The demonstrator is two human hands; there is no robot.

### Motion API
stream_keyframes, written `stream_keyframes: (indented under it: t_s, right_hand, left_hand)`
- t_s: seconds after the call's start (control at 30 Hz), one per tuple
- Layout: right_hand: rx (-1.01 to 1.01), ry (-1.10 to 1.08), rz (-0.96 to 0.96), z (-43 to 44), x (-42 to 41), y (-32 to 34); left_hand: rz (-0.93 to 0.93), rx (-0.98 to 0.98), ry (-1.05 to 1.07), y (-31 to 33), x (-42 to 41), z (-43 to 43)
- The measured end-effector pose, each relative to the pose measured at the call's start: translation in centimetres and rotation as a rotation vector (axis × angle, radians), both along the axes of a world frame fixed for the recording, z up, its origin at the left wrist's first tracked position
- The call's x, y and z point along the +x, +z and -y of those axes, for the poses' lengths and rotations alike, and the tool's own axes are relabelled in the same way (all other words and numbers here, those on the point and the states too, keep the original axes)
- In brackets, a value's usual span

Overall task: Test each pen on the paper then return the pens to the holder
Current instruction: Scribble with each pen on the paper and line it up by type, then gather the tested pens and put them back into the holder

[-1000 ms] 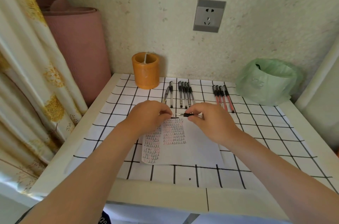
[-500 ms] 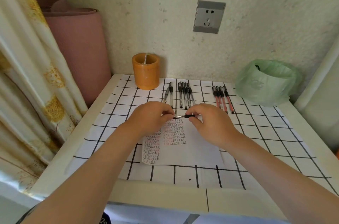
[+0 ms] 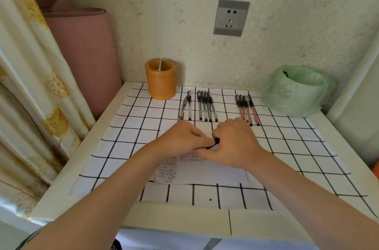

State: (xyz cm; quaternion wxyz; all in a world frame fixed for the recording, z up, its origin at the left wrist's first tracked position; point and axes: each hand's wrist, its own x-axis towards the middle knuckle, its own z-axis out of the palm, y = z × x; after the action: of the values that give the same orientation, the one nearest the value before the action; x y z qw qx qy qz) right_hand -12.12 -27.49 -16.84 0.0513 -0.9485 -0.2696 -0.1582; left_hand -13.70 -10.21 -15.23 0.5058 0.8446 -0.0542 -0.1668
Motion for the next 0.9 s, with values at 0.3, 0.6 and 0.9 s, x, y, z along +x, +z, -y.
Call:
stream_keyframes:
  t_s: [0.3, 0.6, 0.9]
  right_hand:
    - [0.126, -0.032, -0.032, -0.5, -0.4, -0.2]
    - [0.330, 0.051, -0.228, -0.2, 1.2, -1.0]
    - [0.392, -0.007, -0.443, -5.0, 2.7, 0.5]
  left_hand:
    - [-0.012, -0.001, -0.030, 0.9, 0.4, -0.6]
    - [0.227, 0.060, 0.322, 1.7, 2.3, -5.6]
    - [0.248, -0.011, 0.460, 0.6, 3.8, -8.4]
